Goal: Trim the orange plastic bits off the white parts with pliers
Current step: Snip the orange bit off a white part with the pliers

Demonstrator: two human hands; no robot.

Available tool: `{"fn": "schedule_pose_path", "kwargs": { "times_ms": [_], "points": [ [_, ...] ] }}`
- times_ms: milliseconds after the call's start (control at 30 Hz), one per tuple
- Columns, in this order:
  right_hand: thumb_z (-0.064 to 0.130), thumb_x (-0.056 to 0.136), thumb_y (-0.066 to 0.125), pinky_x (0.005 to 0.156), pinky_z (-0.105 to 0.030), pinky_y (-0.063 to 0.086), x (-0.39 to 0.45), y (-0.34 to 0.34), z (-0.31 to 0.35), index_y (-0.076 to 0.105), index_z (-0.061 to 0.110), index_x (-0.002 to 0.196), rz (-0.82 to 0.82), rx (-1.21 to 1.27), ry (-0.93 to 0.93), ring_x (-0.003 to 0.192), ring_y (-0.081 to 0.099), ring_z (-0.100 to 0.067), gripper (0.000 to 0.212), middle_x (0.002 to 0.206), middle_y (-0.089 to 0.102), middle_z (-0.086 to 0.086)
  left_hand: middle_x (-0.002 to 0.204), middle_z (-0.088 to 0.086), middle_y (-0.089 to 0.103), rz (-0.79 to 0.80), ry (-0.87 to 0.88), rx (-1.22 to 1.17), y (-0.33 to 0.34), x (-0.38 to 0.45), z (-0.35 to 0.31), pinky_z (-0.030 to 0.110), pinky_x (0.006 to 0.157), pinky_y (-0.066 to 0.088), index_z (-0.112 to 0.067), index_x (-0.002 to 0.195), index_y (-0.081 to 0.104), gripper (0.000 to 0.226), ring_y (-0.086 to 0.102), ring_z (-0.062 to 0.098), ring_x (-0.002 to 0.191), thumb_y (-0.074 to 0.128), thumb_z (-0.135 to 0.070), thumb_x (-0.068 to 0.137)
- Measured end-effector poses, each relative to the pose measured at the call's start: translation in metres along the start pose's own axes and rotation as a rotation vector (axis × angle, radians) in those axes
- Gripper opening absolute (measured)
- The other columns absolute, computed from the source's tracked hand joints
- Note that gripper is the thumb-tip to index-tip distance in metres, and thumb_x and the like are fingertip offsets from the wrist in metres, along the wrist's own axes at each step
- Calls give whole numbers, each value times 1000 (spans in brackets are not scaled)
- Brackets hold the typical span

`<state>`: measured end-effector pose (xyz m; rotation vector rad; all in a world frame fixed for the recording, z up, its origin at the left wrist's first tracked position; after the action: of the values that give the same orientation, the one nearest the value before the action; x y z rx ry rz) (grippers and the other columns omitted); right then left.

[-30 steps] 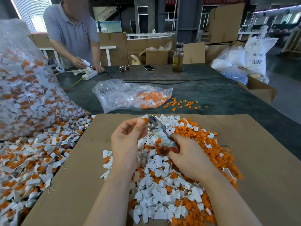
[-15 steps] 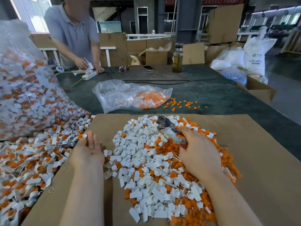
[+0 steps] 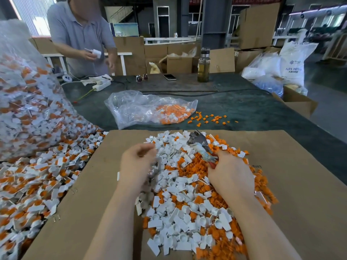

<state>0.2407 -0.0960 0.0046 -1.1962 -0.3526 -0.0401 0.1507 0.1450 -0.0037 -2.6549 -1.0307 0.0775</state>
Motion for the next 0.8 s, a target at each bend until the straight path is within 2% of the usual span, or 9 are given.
{"fn": "schedule_pose_path", "kwargs": {
  "times_ms": [67,133,200,300,400,567,667,800],
  "points": [
    [42,92,57,39,-20,32,0,1,-3,52,29,89,10,-33,29,52,45,-4,14,63,45,13,108,-10,67,105,114,329,27,-2,-4,27,79,49,-34,103,71,12,62,10,95,68,-31,92],
    [39,92,57,39,-20,29,-1,2,-5,48,29,84,16,-61,44,51,44,-4,16,63,45,12,119,-2,59,163,178,640,45,-3,0,36,94,47,-31,117,69,28,57,20,110,65,-43,92],
    [36,92,57,39,-20,29,-1,4,-5,45,29,80,25,-87,31,51,45,-4,19,63,46,11,124,1,54,202,208,725,52,-5,1,38,100,43,-32,125,65,36,51,23,119,61,-47,93],
    [35,92,58,41,-20,33,-1,9,0,53,28,89,57,-101,-16,55,46,-5,8,68,43,12,110,-4,55,220,261,636,55,-6,-2,30,89,43,-33,120,68,29,52,18,106,63,-41,93],
    [36,92,59,43,-20,33,-1,10,2,57,27,104,61,-111,-30,60,47,-7,15,75,43,11,96,-11,53,179,305,562,53,-7,-8,24,77,37,-31,109,70,20,48,3,84,70,-34,90],
    [39,92,60,42,-19,28,-2,5,4,55,25,116,31,-95,-35,65,48,-9,28,95,56,7,101,-12,67,125,346,491,51,-8,-13,17,75,41,-27,109,72,20,57,4,87,70,-32,90],
    [42,91,60,41,-20,29,-3,-1,5,57,25,116,-14,-79,-34,61,47,-10,31,91,57,7,96,-19,68,76,361,428,47,-9,-18,3,66,35,-29,110,72,18,57,-7,80,64,-28,94],
    [47,91,58,41,-21,40,-1,-4,2,55,27,113,-35,29,11,58,49,-7,30,77,50,13,86,-26,66,81,306,239,44,-9,-16,8,67,44,-39,98,67,13,59,-12,84,64,-27,94]
  ]
}}
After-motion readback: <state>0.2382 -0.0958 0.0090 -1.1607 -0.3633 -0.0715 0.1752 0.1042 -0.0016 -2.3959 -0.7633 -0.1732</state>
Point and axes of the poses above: each hand's wrist, its own x-axis towards the middle knuckle, its own y-axis out of the palm, z = x × y, the point moved 9 cm from there along x, towards the middle knuckle
